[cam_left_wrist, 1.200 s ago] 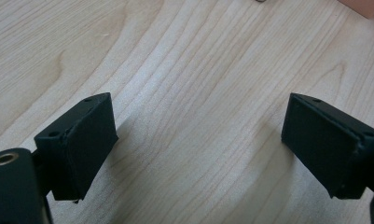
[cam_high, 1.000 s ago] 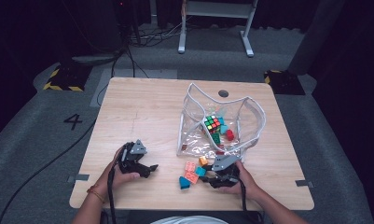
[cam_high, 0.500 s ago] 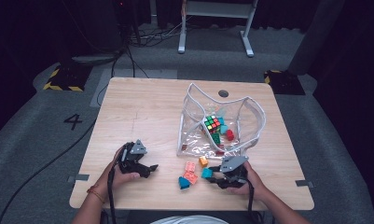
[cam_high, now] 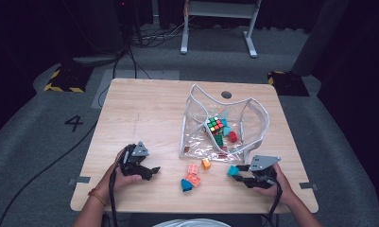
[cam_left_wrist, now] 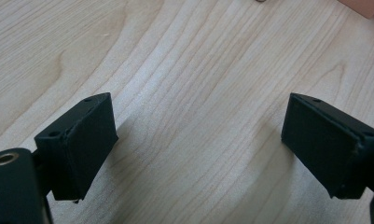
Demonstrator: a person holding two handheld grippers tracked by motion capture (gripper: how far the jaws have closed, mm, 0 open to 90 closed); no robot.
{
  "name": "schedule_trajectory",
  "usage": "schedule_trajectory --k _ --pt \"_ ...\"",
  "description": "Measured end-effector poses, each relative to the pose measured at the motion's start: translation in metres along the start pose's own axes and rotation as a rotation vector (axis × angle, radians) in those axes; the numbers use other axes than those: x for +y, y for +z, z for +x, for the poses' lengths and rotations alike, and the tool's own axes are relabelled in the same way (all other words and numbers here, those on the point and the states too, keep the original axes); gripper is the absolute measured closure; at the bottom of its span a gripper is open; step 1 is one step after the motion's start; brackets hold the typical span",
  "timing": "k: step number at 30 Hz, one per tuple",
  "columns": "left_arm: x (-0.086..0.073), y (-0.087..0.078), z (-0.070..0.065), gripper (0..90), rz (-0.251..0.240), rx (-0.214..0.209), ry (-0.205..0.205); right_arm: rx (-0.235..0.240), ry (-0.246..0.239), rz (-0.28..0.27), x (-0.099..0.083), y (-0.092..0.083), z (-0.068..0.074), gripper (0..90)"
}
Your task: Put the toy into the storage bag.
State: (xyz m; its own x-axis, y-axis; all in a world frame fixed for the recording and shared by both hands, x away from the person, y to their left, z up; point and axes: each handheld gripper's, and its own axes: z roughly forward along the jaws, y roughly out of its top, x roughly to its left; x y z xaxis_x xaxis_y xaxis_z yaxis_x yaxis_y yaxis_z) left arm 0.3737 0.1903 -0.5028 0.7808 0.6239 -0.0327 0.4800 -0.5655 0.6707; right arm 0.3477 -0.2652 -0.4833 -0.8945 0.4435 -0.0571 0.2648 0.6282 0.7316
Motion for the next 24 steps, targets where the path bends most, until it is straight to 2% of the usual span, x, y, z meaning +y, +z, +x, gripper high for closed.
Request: schedule_trajectory --k 2,10,14,17,24 --pt "0.000 0.000 0.000 10.2 0.000 0.000 0.000 -0.009 0.024 -0.016 -0.005 -0.006 -0.004 59.3" --pt "0.000 0.000 0.000 10.2 0.000 0.000 0.000 -0.075 0.090 -0.025 -0.028 -0.032 -0.025 59.3" --pt "0.000 0.000 0.000 10.2 0.000 0.000 -0.001 -0.113 0.132 -0.046 -0.036 -0.046 -0.041 59.3" --pt "0.000 0.000 0.000 10.2 -0.001 -0.001 0.000 -0.142 0.161 -0.046 -0.036 -0.054 -0.051 59.3" --pt "0.000 0.000 0.000 10.2 0.000 -0.001 0.000 -0.248 0.155 -0.062 -0.023 -0.075 -0.075 59.3"
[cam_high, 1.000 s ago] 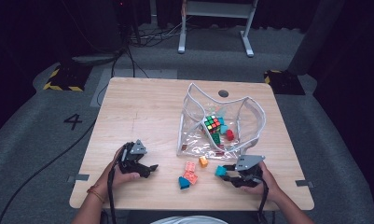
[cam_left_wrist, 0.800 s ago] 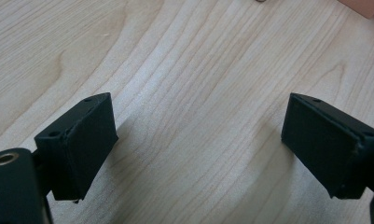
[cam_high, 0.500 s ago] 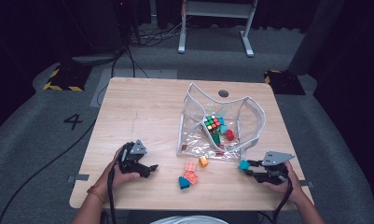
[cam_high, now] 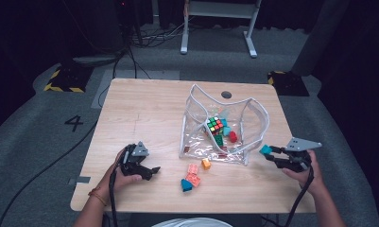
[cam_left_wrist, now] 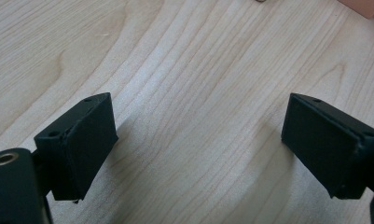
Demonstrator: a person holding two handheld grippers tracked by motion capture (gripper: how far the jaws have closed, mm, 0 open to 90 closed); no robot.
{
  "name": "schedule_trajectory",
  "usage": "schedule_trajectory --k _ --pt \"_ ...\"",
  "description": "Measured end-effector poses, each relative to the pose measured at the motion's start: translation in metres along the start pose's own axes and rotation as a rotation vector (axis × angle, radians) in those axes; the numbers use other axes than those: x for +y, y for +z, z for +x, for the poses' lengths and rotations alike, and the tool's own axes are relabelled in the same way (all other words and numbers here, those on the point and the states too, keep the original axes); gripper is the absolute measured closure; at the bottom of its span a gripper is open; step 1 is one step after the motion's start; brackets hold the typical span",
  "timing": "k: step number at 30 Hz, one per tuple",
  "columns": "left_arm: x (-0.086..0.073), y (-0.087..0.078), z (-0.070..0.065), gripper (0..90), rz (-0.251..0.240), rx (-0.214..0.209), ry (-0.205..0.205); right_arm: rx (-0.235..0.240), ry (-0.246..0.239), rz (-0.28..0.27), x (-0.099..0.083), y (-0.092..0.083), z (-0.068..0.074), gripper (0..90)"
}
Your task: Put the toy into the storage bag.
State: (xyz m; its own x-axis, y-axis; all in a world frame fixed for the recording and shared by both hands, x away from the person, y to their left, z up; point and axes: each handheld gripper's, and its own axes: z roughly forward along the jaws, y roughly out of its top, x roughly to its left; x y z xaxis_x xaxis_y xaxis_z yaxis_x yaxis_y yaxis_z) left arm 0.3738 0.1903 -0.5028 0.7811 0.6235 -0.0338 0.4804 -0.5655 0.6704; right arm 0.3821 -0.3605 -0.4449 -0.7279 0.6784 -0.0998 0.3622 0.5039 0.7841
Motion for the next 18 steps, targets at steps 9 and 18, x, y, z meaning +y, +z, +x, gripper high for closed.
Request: schedule_trajectory --k 9,18 --pt "0.000 0.000 0.000 9.9 -0.001 -0.001 0.001 -0.067 0.021 -0.053 0.039 -0.012 -0.035 59.3" --pt "0.000 0.001 0.000 9.9 -0.002 -0.001 0.001 -0.119 0.012 -0.110 0.088 -0.026 -0.060 59.3"
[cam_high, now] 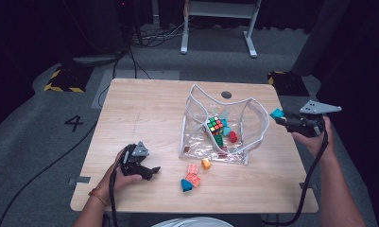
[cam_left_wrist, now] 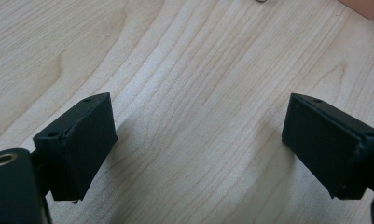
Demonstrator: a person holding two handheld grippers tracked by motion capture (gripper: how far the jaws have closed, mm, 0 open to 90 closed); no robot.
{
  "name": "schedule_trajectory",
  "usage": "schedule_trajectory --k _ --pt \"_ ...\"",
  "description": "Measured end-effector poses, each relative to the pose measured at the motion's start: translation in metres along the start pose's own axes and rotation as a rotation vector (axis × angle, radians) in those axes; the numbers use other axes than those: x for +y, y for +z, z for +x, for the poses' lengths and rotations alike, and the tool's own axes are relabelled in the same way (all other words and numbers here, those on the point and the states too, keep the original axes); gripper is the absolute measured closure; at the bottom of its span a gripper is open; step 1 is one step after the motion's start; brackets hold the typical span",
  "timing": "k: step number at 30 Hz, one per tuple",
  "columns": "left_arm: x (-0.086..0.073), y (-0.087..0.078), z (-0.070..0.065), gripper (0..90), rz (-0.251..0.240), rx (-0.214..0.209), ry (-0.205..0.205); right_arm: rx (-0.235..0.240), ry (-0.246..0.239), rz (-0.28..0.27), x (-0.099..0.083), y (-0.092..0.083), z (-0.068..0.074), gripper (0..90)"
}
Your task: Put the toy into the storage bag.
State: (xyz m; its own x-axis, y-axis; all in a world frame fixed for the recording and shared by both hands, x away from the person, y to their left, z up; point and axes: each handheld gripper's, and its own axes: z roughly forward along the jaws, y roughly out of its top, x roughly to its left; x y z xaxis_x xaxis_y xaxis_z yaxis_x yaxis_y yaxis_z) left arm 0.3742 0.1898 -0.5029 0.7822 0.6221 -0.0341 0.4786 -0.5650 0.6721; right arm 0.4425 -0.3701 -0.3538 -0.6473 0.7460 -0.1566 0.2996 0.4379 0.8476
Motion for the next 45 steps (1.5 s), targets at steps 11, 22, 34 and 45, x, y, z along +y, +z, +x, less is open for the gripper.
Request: schedule_trajectory --k 11,22,34,45 --pt "0.000 0.000 0.000 9.9 0.001 0.000 0.000 0.015 -0.058 -0.049 0.051 -0.007 0.004 59.3" --pt "0.000 0.000 0.000 9.8 0.001 0.000 0.001 0.148 -0.112 -0.073 0.068 0.006 0.037 59.3" --pt "0.000 0.000 0.000 9.9 0.000 0.000 0.000 0.298 -0.277 0.003 0.082 0.036 0.077 59.3" --pt "0.000 0.000 0.000 9.9 0.000 0.000 0.000 0.336 -0.417 0.235 0.096 0.077 0.103 59.3"
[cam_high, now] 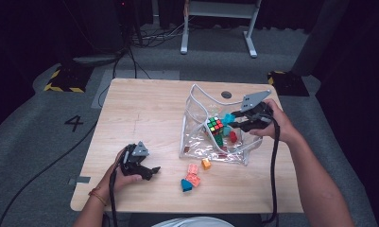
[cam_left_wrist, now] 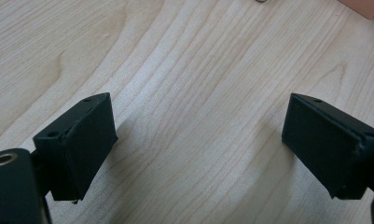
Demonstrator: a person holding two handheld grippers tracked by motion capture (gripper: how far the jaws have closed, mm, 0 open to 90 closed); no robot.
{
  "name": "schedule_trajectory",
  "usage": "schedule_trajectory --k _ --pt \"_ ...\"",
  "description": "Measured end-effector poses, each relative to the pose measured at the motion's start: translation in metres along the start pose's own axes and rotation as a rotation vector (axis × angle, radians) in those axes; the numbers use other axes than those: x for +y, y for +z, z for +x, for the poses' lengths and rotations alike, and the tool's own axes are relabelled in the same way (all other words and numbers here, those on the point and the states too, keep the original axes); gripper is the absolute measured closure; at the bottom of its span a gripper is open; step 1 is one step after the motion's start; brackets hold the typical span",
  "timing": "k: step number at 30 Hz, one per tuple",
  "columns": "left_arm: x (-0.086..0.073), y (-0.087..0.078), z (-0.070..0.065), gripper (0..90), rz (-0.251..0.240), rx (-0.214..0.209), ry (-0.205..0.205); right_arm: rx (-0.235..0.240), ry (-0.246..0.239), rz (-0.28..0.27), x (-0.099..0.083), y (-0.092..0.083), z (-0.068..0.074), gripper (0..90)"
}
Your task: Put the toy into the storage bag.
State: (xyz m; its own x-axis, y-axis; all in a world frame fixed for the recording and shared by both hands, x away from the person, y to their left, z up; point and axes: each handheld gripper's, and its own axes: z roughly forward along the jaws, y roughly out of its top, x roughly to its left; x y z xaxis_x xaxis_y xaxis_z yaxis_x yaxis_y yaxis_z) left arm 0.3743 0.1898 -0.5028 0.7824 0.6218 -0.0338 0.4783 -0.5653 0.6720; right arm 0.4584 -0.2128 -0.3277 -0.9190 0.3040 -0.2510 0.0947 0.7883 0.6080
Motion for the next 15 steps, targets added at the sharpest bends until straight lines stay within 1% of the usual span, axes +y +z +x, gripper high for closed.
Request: schedule_trajectory --k 2,3,4,5,6,7,9,11,12,14,15 --pt "0.000 0.000 0.000 9.9 0.000 0.000 0.000 0.002 -0.009 0.050 0.004 0.006 -0.001 59.3" --pt "0.000 0.000 0.000 9.9 0.001 0.000 0.000 0.005 -0.031 0.056 0.006 0.009 -0.002 59.3" --pt "0.000 0.000 0.000 9.9 0.000 0.000 0.000 0.005 -0.034 0.076 0.008 0.012 -0.003 59.2" --pt "0.000 0.000 0.000 9.9 0.001 0.000 0.000 -0.001 -0.026 0.102 0.010 0.014 -0.003 59.3" --pt "0.000 0.000 0.000 9.9 0.001 0.000 0.000 0.002 -0.034 0.108 0.012 0.016 -0.005 59.3" --pt "0.000 0.000 0.000 9.9 0.001 0.000 0.000 0.002 -0.017 0.129 0.014 0.017 -0.006 59.3" --pt "0.000 0.000 0.000 9.9 0.001 0.000 0.000 -0.008 -0.012 0.166 0.017 0.020 -0.009 59.3" --pt "0.000 0.000 0.000 9.9 0.001 -0.001 -0.001 -0.004 -0.019 0.196 0.019 0.022 -0.011 59.3" --pt "0.000 0.000 0.000 9.9 0.001 0.000 0.001 0.000 -0.014 0.220 0.020 0.025 -0.011 59.3" --pt "0.000 0.000 0.000 9.9 0.000 0.000 0.000 0.008 -0.024 0.258 0.020 0.031 -0.014 59.3" --pt "0.000 0.000 0.000 9.9 0.000 0.000 0.000 0.013 -0.017 0.272 0.020 0.036 -0.014 59.3"
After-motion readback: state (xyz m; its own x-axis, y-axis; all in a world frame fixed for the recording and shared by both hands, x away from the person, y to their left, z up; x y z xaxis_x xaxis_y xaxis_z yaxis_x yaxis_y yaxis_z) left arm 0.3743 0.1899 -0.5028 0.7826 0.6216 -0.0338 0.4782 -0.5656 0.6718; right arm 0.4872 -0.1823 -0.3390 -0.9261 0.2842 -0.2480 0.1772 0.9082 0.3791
